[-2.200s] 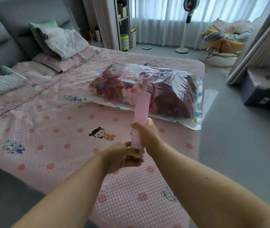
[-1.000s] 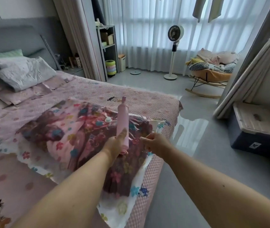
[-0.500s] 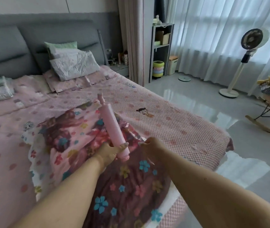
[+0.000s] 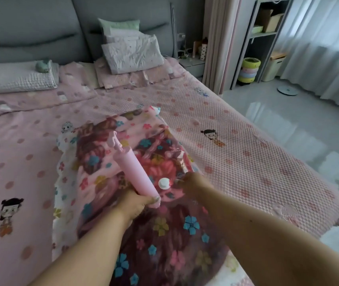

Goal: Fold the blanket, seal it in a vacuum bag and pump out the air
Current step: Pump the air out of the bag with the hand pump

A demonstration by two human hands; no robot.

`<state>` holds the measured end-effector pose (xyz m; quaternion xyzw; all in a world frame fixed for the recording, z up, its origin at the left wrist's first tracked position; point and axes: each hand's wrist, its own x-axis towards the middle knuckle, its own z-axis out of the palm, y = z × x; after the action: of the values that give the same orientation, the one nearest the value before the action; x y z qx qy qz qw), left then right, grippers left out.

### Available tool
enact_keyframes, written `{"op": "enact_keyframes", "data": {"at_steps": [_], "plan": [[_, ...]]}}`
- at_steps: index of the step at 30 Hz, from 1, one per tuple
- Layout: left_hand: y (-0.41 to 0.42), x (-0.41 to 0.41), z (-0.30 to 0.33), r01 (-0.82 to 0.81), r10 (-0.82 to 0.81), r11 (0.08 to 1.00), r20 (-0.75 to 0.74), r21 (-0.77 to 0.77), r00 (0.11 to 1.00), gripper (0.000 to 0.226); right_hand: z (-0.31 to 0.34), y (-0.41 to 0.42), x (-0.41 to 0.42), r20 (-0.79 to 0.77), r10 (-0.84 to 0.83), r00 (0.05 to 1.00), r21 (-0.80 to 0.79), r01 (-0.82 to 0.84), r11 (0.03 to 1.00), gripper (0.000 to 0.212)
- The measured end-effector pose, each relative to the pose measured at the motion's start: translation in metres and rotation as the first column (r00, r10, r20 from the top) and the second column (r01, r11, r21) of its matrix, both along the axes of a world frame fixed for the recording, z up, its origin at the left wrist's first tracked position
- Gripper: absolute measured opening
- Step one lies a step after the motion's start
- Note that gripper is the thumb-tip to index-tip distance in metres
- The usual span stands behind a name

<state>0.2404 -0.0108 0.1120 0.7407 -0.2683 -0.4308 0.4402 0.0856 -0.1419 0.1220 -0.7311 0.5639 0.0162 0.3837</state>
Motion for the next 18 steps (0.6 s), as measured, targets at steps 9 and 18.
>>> {"op": "enact_keyframes", "data": {"at_steps": [9,18], "plan": [[0.008,0.057,-0.046,-0.016,0.017,1.000,-0.021,0.023,1.000,0.036,-0.058,0.004,0.056,-0.117,-0.007,0.993,-0.052,0.001,0.999,0.040],[-0.006,0.063,-0.070,0.018,-0.020,1.000,-0.047,-0.025,0.999,0.044,-0.093,-0.014,0.098,-0.242,0.010,0.970,-0.190,-0.057,0.980,0.054]]}}
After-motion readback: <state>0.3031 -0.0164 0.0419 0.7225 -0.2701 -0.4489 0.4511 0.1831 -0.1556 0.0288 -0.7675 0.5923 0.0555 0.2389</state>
